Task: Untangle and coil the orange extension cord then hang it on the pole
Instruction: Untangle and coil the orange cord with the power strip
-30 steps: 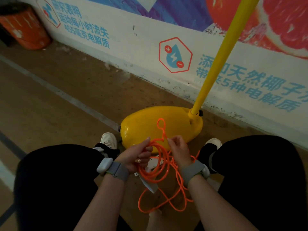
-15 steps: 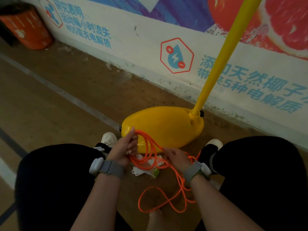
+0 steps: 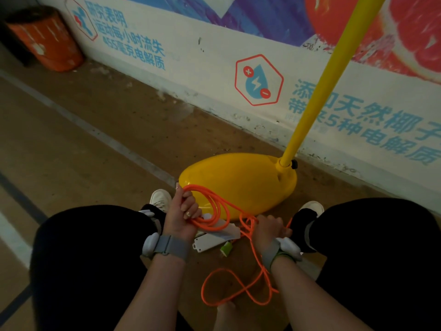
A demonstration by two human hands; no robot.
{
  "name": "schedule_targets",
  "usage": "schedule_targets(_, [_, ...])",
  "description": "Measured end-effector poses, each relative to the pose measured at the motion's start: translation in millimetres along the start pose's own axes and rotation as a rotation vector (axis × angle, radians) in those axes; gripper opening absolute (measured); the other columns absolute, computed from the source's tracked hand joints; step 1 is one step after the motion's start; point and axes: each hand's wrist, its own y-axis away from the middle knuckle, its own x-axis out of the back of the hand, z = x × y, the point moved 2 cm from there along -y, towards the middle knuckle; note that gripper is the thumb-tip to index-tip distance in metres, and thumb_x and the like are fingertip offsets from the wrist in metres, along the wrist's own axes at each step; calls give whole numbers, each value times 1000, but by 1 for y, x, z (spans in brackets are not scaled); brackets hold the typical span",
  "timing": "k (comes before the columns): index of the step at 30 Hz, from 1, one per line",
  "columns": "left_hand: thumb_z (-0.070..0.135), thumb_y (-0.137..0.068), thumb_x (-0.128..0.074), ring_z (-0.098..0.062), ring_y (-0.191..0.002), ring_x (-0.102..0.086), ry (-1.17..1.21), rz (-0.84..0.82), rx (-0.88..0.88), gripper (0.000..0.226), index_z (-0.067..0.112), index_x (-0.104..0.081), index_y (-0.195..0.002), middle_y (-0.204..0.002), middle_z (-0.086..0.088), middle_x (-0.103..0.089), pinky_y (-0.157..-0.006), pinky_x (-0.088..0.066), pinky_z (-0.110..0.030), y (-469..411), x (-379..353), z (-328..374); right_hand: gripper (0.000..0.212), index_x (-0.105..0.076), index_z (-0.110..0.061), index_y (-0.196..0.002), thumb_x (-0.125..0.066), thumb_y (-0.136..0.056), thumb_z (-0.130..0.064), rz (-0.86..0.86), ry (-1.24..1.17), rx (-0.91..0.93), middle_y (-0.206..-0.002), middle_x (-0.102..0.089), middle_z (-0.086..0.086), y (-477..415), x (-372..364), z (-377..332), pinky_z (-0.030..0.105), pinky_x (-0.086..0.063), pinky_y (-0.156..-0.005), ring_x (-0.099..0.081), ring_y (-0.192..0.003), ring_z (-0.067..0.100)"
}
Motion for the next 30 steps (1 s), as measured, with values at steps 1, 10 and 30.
schedule_targets(1, [42, -100, -33, -5, -25, -26, 17, -5, -6, 42, 17, -39, -68, -35, 6, -30, -30, -24, -15, 0, 1, 0, 26, -56, -29, -110, -39, -91, -33, -31, -109, -78, -123, -50, 5, -2, -1, 3, 35, -33, -90, -45, -117, 27])
schedule_targets(10, [41, -91, -44, -6, -24, -27, 106, -10, -118, 41, 18, -47, -57, -34, 7, -31, -30, -23, -15, -1, 7, 10, 17, -50, -18, -101, -45, -87, -11, 95, -208, -125, -121, -40, 11, -2, 13, 11, 39, -39, -95, -40, -109, 32])
schedule_targets(30, [24, -103, -34, -6, -42, -37, -174, 289, -302, 36, 15, -38, -69, -47, 6, -39, -53, -35, -22, -22, 17, 17, 37, -50, -11, -131, -30, -103, -25, -376, 120, 646, -128, -56, 15, 48, 10, -44, 36, -42, -91, -53, -117, 31])
